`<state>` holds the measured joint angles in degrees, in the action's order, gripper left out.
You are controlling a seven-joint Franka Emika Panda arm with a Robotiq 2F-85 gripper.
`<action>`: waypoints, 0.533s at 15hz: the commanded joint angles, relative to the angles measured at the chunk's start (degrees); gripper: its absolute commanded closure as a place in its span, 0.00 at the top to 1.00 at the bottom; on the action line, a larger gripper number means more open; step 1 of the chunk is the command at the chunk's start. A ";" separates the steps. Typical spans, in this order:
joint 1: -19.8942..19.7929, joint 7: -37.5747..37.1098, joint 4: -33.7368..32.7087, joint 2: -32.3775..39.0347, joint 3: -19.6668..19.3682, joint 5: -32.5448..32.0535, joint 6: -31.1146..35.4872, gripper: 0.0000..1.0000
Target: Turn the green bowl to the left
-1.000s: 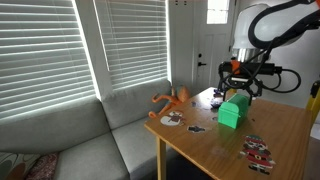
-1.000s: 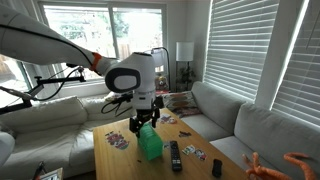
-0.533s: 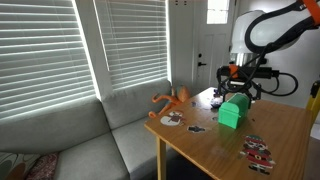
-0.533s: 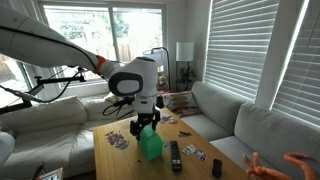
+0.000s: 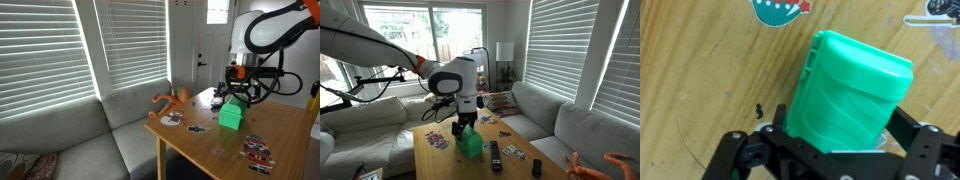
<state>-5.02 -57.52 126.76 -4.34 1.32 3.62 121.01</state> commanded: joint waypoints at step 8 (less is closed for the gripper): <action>1.88 29.41 -0.53 -0.54 -0.66 -1.69 -3.62 1.00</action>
<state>-4.20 -35.11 126.73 -4.44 1.31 3.37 119.77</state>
